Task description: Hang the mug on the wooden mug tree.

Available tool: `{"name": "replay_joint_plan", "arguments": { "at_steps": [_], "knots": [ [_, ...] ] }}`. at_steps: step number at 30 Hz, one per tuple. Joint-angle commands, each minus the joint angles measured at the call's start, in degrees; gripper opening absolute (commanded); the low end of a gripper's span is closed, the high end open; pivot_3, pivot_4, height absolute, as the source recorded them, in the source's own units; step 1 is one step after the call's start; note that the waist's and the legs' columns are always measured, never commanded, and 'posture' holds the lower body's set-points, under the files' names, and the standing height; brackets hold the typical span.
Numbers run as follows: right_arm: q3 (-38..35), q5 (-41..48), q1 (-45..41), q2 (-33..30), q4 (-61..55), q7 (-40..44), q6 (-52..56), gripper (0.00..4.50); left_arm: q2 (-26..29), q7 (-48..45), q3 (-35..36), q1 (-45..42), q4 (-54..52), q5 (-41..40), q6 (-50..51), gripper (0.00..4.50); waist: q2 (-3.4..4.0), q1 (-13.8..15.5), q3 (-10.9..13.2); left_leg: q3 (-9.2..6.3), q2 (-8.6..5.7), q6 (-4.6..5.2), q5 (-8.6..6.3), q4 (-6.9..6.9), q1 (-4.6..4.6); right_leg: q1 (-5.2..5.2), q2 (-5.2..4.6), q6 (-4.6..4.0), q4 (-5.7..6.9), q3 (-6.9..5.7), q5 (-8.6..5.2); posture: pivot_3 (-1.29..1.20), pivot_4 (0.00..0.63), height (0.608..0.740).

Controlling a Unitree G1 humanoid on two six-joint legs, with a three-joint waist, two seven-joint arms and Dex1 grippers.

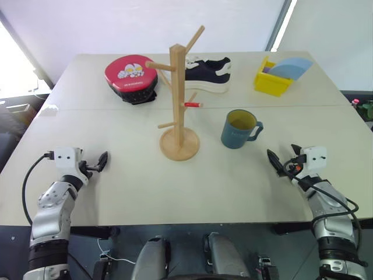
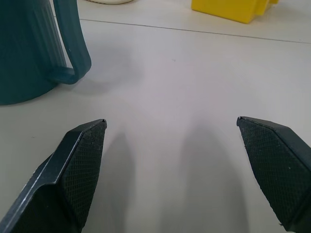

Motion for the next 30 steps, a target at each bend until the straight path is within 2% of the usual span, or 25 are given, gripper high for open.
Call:
{"name": "replay_joint_plan", "arguments": {
  "at_steps": [1,13,18,23,25,27,30],
  "knots": [
    [-0.37,0.19,-0.78,-0.81,-0.97,0.2,-1.03,4.46,0.05,-0.14,0.59,0.77,-0.71,-0.02,-0.2,4.5,0.0,0.01,0.0,0.0,0.0,0.0,0.0,0.0,0.0,0.0,0.0,0.0,0.0,0.0,0.0,0.0,0.15,0.735],
    [-0.46,0.22,-0.99,-1.3,-1.07,0.8,-0.87,4.46,-0.39,0.76,0.73,0.9,-0.73,0.32,-0.6,4.5,0.0,0.04,0.0,0.0,0.0,0.0,0.0,0.0,-0.01,0.0,-0.01,-0.01,-0.01,0.0,-0.01,0.0,0.15,0.735],
    [0.92,0.42,-1.1,-0.2,-2.77,1.68,-0.24,4.46,0.3,-6.1,-1.15,4.61,-8.55,-3.16,0.25,4.5,0.0,-0.07,0.0,0.01,0.0,0.0,0.0,-0.06,-0.04,-0.03,-0.04,-0.02,-0.06,0.02,-0.01,0.0,0.15,0.735],
    [2.13,1.58,-0.86,1.03,-5.87,2.33,0.68,4.46,1.93,-16.77,-6.08,10.8,-21.04,-10.11,5.18,4.5,0.03,0.05,0.01,0.02,0.0,-0.01,0.0,-0.28,-0.08,-0.1,-0.08,-0.05,-0.21,0.02,-0.02,0.0,0.15,0.735],
    [3.19,1.67,-0.77,1.86,-7.37,2.19,1.01,4.46,3.4,-20.83,-11.38,11.32,-27.1,-11.24,7.5,4.5,0.04,0.22,0.0,0.01,0.0,-0.01,0.0,-0.4,-0.07,-0.09,-0.09,-0.07,-0.33,0.0,-0.03,0.0,0.15,0.735],
    [3.79,1.46,-0.85,2.39,-8.11,1.91,1.18,4.46,4.58,-22.89,-14.87,10.98,-30.51,-11.1,8.61,4.5,0.08,0.14,-0.01,0.02,0.0,-0.02,0.0,-0.49,-0.07,-0.07,-0.09,-0.08,-0.41,-0.01,-0.03,0.0,0.15,0.735],
    [3.28,1.12,-2.33,3.31,-7.53,-0.14,0.39,4.46,4.31,-24.75,-22.28,5.72,-36.43,-12.06,11.95,4.5,0.21,0.14,-0.01,0.06,0.0,-0.02,0.0,-0.63,-0.06,-0.06,-0.09,-0.08,-0.59,0.0,-0.03,0.0,0.15,0.735]
  ]
}}
